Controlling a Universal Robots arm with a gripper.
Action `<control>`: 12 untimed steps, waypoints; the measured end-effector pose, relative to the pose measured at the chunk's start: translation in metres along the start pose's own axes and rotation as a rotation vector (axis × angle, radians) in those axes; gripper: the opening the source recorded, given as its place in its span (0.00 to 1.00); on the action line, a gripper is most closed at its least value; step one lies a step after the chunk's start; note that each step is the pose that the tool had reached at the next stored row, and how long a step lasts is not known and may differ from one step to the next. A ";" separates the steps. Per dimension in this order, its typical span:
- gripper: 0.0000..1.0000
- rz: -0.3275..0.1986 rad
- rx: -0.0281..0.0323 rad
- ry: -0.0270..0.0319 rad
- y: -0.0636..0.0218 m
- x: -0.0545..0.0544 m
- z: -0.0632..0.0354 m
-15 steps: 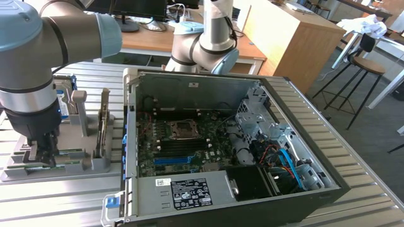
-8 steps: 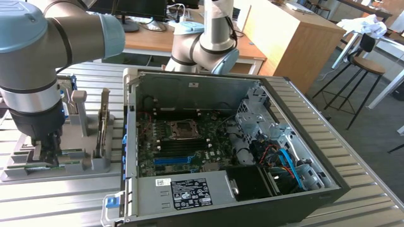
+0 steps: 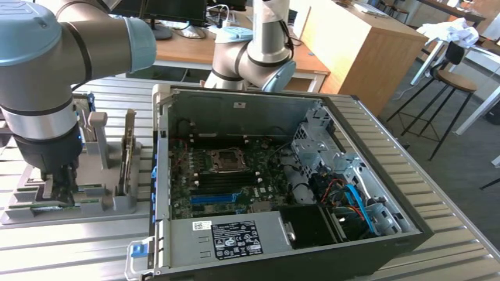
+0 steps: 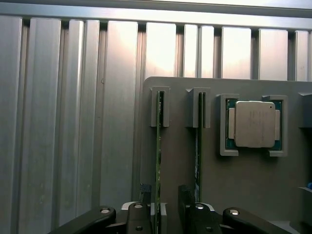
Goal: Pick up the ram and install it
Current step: 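Pick up the ram and move it above insertion slot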
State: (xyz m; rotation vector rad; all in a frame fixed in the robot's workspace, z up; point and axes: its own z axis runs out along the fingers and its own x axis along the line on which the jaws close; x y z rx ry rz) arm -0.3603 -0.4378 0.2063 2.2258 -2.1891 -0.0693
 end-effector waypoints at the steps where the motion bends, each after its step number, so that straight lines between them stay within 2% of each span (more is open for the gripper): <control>1: 0.36 0.000 0.0000 0.0000 -0.0001 0.000 0.0000; 12: 0.36 0.000 0.0001 -0.0001 0.0001 0.005 -0.0001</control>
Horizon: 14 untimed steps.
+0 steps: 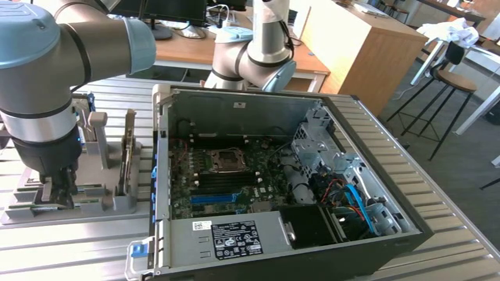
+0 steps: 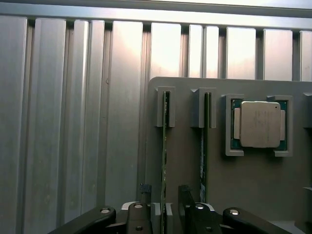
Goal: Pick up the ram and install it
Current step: 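Pick up the ram and move it above insertion slot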
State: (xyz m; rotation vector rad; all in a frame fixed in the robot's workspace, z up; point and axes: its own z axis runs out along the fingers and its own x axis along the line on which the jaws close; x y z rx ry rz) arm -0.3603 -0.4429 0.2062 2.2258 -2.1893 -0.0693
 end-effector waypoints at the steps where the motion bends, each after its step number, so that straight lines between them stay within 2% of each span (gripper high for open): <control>1: 0.36 0.000 0.0000 0.0000 0.0000 0.000 0.0000; 14: 0.36 0.000 -0.0001 0.0000 -0.0003 0.000 0.0063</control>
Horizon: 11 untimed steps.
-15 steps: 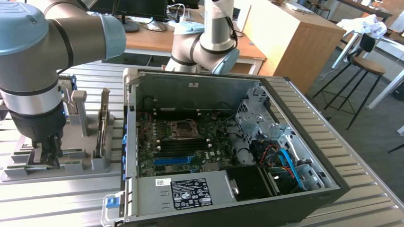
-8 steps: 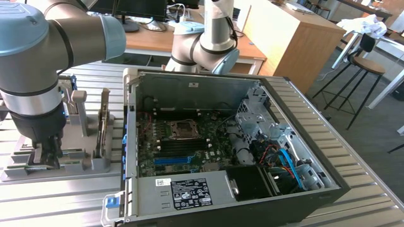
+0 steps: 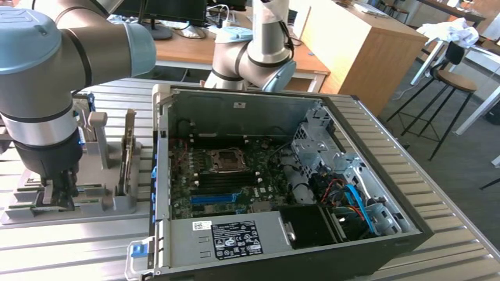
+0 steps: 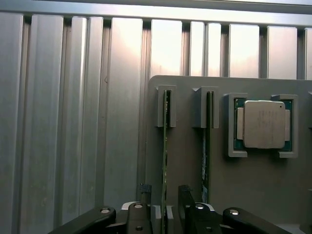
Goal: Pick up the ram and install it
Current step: 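Pick up the ram and move it above insertion slot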
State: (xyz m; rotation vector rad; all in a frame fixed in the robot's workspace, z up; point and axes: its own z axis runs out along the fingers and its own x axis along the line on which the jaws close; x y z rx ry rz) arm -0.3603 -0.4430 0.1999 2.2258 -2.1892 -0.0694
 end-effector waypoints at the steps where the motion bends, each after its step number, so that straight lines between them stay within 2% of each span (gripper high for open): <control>1: 0.36 0.000 0.0000 0.0001 0.0000 0.000 0.0000; 11: 0.34 0.000 0.0001 0.0000 0.0000 0.000 0.0001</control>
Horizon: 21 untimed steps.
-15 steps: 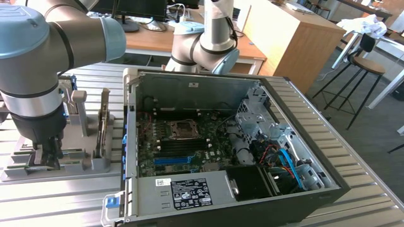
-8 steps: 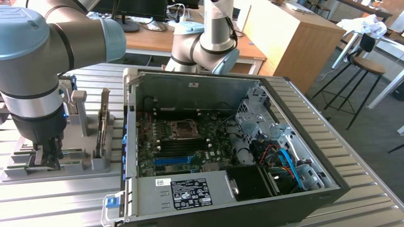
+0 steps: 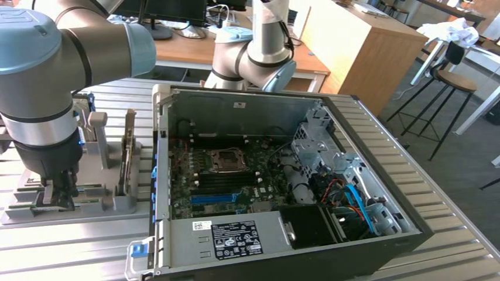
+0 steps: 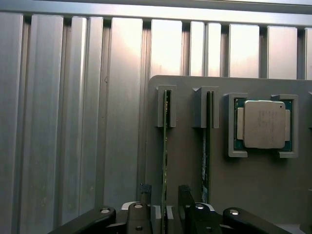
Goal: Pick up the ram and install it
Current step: 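Pick up the ram and move it above insertion slot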
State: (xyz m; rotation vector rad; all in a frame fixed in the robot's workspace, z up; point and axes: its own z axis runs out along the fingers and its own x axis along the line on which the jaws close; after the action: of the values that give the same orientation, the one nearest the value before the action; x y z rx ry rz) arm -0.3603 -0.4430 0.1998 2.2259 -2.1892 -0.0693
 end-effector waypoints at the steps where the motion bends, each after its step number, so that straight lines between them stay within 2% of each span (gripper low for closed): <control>1: 0.34 0.000 0.0000 0.0000 0.0000 0.000 0.0000; 2: 0.34 0.000 0.0000 0.0000 0.0000 0.000 0.0000; 3: 0.27 0.000 0.0000 0.0000 0.0000 0.000 0.0000; 21: 0.27 0.000 0.0000 -0.0001 0.0000 0.000 0.0006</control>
State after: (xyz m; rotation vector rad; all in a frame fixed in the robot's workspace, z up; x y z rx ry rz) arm -0.3603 -0.4430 0.1993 2.2259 -2.1892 -0.0694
